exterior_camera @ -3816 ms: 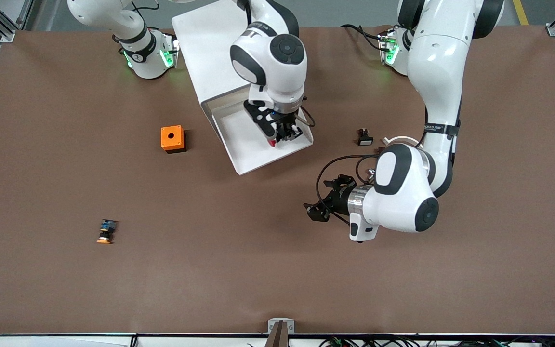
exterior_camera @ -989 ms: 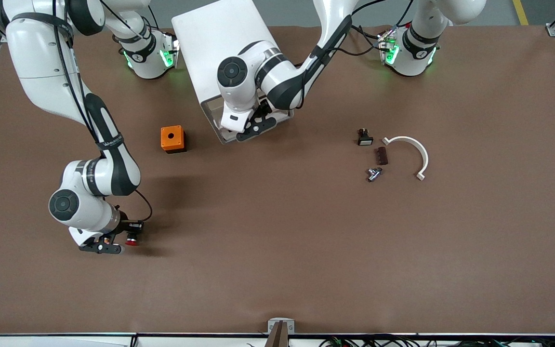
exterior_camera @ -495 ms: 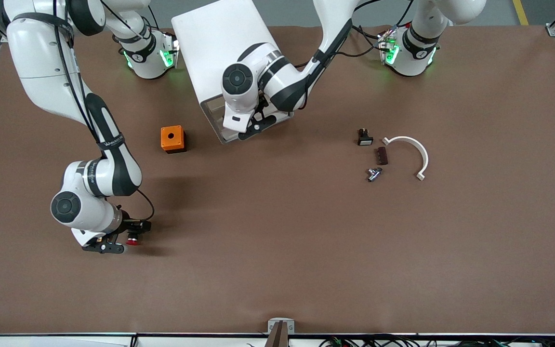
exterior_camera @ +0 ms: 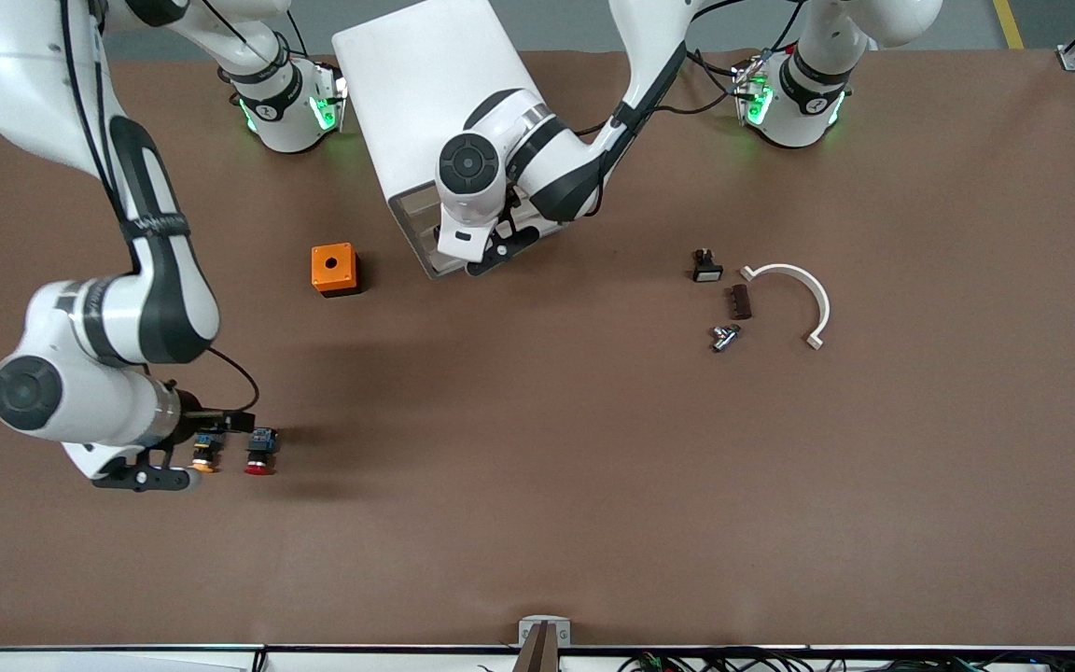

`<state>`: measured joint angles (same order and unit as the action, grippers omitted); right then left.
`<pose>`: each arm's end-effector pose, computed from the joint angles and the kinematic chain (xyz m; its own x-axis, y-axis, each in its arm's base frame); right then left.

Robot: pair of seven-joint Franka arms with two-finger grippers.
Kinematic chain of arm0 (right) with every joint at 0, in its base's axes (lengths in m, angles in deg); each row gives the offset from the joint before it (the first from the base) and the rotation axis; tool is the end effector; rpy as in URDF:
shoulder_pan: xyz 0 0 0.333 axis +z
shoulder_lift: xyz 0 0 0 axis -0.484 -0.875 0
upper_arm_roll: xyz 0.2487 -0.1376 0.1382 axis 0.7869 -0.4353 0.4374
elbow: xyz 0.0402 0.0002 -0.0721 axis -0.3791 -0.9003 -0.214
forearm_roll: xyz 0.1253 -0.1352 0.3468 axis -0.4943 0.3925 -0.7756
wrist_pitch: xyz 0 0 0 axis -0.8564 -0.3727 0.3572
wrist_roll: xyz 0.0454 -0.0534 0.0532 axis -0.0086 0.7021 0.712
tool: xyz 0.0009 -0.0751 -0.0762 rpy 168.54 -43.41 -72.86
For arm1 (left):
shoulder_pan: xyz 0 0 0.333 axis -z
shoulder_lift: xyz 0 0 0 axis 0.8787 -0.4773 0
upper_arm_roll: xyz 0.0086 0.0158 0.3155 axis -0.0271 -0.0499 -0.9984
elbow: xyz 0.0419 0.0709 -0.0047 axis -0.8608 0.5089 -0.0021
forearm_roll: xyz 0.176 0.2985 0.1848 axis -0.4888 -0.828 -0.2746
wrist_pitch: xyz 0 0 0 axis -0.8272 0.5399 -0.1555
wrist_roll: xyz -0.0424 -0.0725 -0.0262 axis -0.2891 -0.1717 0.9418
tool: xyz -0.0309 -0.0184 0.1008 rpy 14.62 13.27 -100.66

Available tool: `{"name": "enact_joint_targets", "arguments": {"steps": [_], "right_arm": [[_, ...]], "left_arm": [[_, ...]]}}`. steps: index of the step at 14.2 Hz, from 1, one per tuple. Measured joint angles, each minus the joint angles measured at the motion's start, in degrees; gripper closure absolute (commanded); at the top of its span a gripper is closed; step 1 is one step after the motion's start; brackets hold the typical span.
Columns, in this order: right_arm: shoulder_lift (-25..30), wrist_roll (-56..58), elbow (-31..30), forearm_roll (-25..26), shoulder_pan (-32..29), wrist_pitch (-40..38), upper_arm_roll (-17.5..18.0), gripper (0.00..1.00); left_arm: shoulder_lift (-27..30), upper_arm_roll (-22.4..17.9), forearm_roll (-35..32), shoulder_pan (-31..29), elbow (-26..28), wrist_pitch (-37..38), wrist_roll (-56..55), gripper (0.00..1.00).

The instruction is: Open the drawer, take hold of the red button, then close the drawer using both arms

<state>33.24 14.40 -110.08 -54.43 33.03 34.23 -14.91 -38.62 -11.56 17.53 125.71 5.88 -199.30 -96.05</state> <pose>0.6900 0.0377 0.3587 0.9934 -0.0236 -0.1124 -0.0219 -0.9996 0.0164 0.3713 -0.6238 0.2923 0.8051 0.4988 -0.3211 0.5042 -0.8605 -0.0724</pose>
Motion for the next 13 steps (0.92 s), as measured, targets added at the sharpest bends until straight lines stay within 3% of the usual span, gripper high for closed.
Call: {"name": "enact_joint_targets", "arguments": {"steps": [6,9,13], "right_arm": [[9.34,4.07,0.31,0.87,-2.64,-13.92,-0.44,0.00],[13.15,4.31,0.39,1.06,-3.99,-17.41,-0.45,0.00],[17.79,4.37,0.39,1.06,-4.27,-19.24,-0.35,0.00]], "left_arm": [[8.37,-0.45,-0.04,-6.54,-0.46,6.07,4.47,0.01],[14.31,-0.63,-0.09,-14.04,-0.76,9.84,10.81,0.00],[23.07,-0.85,-1.81,-25.81,-0.92,20.38,26.58,0.01]]}}
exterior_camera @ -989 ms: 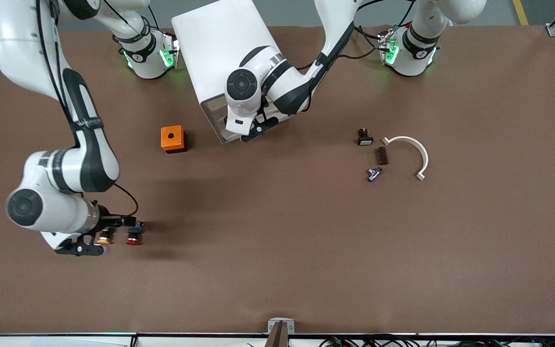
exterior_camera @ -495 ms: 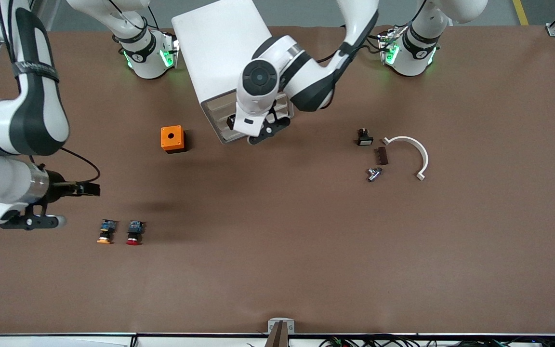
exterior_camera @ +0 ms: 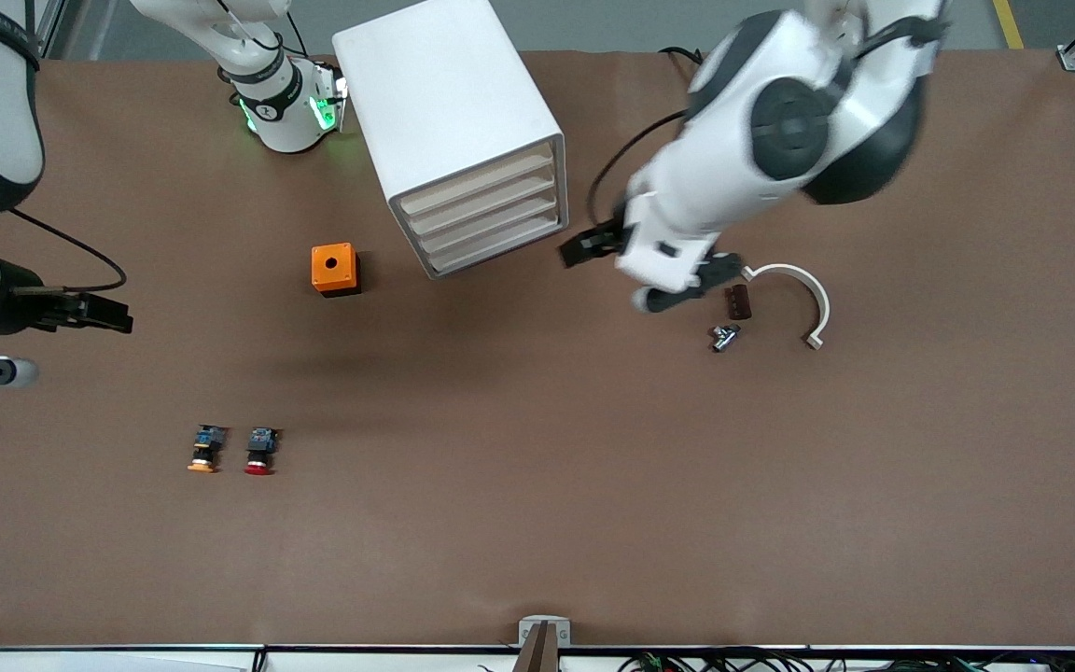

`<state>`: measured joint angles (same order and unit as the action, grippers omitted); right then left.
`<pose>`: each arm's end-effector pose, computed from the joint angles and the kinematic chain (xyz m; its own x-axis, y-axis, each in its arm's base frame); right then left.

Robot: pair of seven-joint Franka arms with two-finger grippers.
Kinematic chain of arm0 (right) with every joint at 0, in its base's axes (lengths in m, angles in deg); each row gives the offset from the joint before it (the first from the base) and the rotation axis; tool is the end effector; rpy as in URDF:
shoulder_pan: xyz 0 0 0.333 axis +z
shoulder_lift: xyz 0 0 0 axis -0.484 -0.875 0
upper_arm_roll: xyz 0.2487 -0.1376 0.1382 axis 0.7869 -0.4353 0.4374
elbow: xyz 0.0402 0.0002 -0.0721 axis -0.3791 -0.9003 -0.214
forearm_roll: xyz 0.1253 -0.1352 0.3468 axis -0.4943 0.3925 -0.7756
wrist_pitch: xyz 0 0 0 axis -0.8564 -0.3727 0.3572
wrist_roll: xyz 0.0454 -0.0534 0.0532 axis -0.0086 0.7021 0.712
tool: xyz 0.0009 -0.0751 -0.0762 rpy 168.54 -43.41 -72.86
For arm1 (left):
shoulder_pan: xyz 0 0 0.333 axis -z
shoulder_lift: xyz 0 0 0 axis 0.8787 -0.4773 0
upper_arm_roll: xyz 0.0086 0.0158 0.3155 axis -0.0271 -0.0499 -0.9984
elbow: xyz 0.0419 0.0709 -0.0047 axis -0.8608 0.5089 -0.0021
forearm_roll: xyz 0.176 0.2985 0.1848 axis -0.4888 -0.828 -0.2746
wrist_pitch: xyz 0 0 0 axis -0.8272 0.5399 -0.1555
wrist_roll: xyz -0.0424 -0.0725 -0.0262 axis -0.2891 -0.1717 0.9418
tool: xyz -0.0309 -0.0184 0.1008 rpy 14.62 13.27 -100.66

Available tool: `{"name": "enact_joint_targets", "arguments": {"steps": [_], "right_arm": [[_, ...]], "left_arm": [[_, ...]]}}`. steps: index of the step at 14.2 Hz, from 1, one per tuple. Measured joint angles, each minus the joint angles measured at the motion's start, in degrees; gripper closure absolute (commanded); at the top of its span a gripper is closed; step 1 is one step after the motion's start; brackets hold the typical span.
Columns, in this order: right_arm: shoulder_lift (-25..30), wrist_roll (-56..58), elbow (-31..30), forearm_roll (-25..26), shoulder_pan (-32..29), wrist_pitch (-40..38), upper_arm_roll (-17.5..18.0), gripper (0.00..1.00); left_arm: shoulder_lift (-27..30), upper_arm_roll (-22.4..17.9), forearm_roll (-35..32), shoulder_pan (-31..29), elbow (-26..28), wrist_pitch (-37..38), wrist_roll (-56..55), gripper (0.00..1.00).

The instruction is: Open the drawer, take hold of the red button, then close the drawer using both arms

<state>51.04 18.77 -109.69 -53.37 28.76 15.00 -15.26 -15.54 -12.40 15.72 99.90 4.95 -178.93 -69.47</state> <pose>0.6155 -0.0183 0.5415 0.9909 -0.0285 -0.1314 -0.0259 -0.9994 0.0215 0.5419 -0.3616 0.5543 0.8844 0.3345 -0.3255 0.4059 -0.8955 0.1827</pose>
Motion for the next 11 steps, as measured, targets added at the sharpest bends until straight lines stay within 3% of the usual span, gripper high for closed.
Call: {"name": "enact_joint_targets", "arguments": {"steps": [5,11], "right_arm": [[0.32,0.00,-0.51,0.07,-0.12,0.06,0.00,0.00],[0.33,-0.02,0.02,0.62,-0.19,0.46,0.01,0.00]], "left_arm": [[7.24,-0.03,-5.30,-14.62,0.48,9.29,22.41,0.01],[8.37,0.05,-11.55,-25.87,2.38,11.73,38.88,0.00]]}}
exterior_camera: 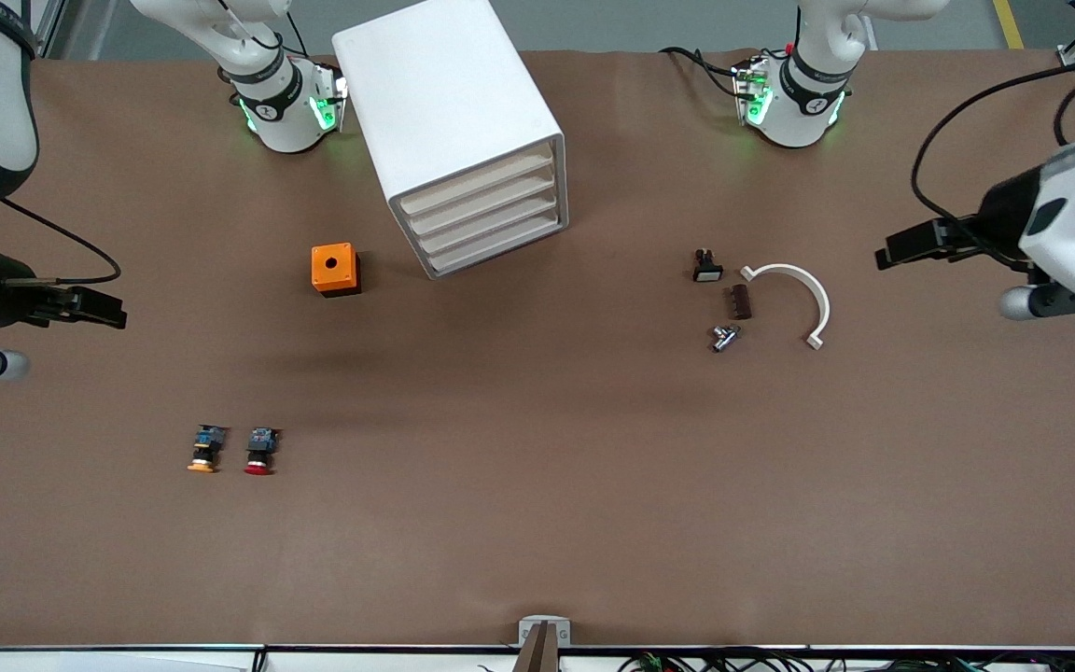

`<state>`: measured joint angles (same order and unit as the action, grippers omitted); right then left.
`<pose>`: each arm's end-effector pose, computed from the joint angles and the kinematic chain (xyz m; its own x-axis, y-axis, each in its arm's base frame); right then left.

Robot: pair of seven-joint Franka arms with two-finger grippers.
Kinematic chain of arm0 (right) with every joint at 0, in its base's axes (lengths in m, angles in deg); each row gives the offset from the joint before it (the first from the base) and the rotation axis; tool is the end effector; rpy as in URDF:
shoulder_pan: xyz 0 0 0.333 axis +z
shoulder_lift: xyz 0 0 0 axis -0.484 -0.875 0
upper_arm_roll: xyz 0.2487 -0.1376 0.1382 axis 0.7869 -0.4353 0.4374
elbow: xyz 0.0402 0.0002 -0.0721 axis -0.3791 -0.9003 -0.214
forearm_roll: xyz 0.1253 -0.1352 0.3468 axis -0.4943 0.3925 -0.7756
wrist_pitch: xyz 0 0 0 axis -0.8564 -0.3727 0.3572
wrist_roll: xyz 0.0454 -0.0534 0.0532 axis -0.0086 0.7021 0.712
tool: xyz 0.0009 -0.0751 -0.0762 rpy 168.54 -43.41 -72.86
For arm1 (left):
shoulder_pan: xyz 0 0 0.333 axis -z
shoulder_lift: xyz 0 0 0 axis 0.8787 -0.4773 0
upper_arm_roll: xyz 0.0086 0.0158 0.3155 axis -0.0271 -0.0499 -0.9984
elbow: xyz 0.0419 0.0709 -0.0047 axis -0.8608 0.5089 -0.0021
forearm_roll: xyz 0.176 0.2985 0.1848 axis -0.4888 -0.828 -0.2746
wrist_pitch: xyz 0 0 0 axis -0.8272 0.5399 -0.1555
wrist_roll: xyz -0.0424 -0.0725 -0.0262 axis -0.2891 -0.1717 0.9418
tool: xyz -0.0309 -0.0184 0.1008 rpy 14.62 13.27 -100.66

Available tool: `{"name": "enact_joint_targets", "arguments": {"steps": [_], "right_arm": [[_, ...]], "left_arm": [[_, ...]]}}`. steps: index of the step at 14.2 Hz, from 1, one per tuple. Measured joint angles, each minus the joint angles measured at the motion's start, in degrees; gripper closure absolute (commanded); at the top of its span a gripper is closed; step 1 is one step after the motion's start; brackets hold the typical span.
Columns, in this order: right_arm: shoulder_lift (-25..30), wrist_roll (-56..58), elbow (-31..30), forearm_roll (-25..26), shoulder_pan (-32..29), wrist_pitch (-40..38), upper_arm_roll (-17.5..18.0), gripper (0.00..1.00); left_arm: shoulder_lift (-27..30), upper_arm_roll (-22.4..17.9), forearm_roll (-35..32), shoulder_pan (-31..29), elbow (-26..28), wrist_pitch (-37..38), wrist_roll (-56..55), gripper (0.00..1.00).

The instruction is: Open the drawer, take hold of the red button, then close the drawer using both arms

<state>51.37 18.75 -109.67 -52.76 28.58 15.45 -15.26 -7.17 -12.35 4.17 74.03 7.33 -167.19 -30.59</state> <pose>0.6152 -0.0213 0.5458 0.9926 -0.0319 -0.1176 -0.0283 -0.9991 0.0320 0.5853 -0.0620 0.6043 0.9733 0.1097 -0.2017 0.1438 -0.9760 0.1632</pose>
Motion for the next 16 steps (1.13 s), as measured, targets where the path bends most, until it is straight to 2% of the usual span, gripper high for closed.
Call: {"name": "enact_joint_targets", "arguments": {"steps": [4,6,9,11,16], "right_arm": [[0.02,0.00,0.58,0.03,-0.10,-0.52,-0.03,0.00],[0.12,-0.07,0.83,0.02,-0.12,-2.35,-0.04,0.00],[0.37,-0.10,1.33,0.01,-0.15,-4.13,-0.04,0.00],[1.32,-0.16,1.47,-0.02,-0.38,-4.47,-0.05,0.00],[7.22,-0.26,-0.38,-3.37,-1.06,-5.74,-0.06,0.00]], "left_arm": [[0.86,0.04,-2.21,-4.18,3.88,-0.92,7.73,0.00],[2.67,0.32,-3.46,-4.39,8.63,-5.58,8.40,0.00],[6.94,5.01,-4.51,-6.99,18.47,-15.17,8.48,0.00],[9.12,7.90,-5.48,-8.65,22.71,-19.11,8.48,0.00],[11.19,10.27,-6.63,-9.64,24.58,-22.67,8.23,0.00]]}}
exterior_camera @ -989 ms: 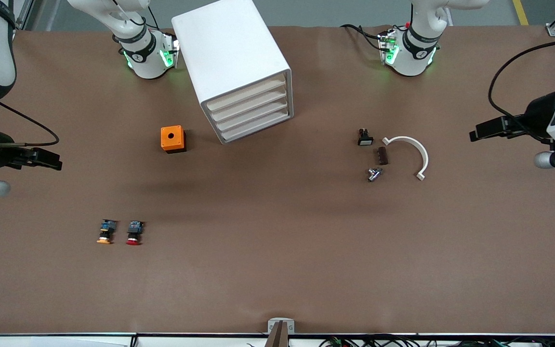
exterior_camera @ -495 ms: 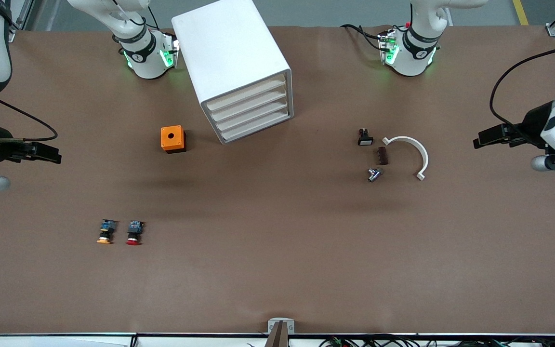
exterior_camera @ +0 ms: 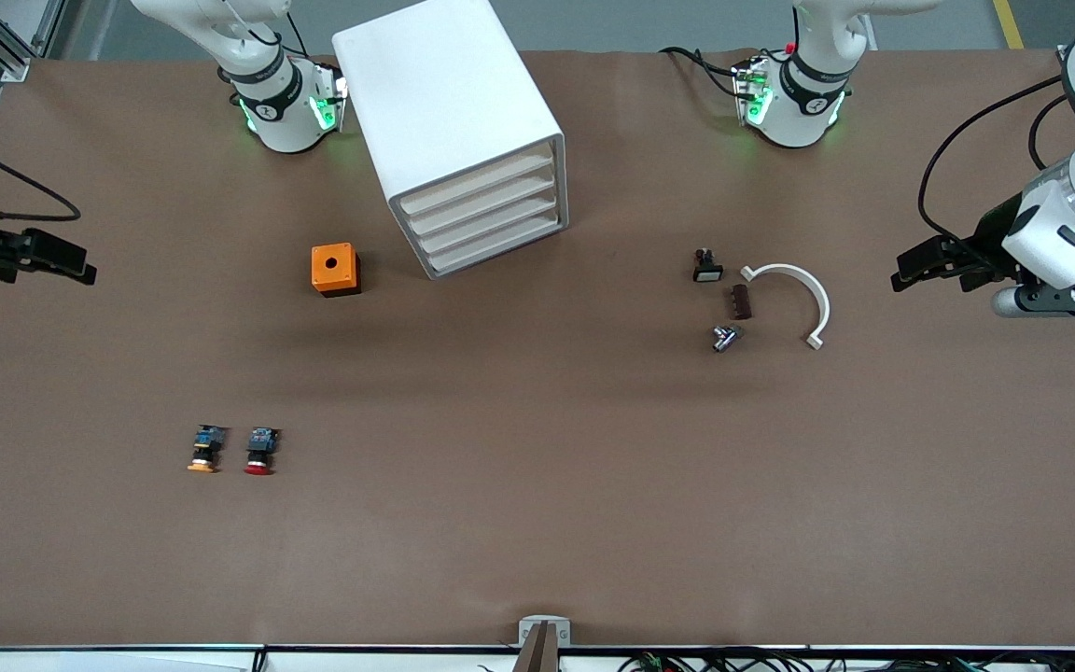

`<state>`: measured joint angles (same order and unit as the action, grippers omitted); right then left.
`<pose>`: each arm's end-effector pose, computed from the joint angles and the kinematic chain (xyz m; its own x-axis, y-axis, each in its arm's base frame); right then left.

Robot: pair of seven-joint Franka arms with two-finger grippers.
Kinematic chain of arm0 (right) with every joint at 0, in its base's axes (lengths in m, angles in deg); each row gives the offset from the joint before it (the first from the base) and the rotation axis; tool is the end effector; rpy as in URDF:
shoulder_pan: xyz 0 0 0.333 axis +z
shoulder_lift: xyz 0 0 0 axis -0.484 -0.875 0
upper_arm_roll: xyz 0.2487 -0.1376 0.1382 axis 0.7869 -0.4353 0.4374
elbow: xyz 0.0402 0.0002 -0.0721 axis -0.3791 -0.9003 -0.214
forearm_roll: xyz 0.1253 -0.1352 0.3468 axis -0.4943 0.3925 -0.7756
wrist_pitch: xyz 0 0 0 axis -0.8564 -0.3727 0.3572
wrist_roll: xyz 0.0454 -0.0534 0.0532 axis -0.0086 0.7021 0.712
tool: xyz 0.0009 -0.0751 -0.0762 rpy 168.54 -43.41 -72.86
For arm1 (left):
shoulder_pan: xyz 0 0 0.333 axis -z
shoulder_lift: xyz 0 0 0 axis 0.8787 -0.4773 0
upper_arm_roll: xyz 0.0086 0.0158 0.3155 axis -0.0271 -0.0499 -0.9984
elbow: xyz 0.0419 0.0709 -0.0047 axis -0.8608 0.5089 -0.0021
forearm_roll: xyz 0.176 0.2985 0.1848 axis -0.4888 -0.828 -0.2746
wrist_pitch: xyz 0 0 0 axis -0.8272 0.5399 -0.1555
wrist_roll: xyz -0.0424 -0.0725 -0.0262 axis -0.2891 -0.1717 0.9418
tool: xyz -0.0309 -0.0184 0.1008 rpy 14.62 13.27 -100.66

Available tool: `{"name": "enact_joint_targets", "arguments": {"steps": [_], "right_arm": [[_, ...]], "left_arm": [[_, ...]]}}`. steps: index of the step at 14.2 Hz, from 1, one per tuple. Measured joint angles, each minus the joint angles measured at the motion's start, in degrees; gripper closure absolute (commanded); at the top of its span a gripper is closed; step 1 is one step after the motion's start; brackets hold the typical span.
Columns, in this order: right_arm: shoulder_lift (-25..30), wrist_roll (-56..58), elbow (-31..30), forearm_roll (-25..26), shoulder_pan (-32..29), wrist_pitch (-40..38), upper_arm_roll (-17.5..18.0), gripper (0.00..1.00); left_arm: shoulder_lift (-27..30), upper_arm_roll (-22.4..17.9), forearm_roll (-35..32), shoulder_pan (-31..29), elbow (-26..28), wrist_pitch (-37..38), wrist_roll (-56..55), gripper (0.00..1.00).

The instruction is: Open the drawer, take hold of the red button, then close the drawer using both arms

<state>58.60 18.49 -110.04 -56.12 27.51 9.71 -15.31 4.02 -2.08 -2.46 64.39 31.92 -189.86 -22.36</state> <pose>0.5721 -0.0254 0.6103 0.9938 -0.0524 -0.0982 -0.0556 -0.9980 -0.0292 0.5566 -0.0385 0.5437 0.9995 0.0239 -0.0192 0.0260 -0.9932 0.1136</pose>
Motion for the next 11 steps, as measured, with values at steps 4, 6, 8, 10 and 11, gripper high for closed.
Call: {"name": "enact_joint_targets", "arguments": {"steps": [4,6,8,10,11], "right_arm": [[4.75,0.07,-6.70,-0.23,-0.53,3.57,0.04,0.00],[6.36,0.14,-8.43,-0.22,-0.51,4.29,0.44,0.00],[6.92,0.14,-8.90,-0.19,-0.40,4.31,0.92,0.00],[6.94,0.14,-8.95,-0.18,-0.33,4.31,1.19,0.00],[6.94,0.15,-8.99,-0.18,-0.31,4.31,1.24,0.00]], "left_arm": [[2.91,0.57,-1.05,-0.22,0.01,-0.01,-0.24,0.00],[5.03,0.65,-1.11,-0.23,0.00,1.13,-0.41,0.00],[6.89,0.67,-1.63,-0.24,-0.02,2.39,-0.41,0.00],[8.56,0.68,-2.08,-0.25,-0.05,3.68,-0.41,0.00],[9.35,0.68,-2.19,-0.26,-0.12,4.31,-0.41,0.00]]}}
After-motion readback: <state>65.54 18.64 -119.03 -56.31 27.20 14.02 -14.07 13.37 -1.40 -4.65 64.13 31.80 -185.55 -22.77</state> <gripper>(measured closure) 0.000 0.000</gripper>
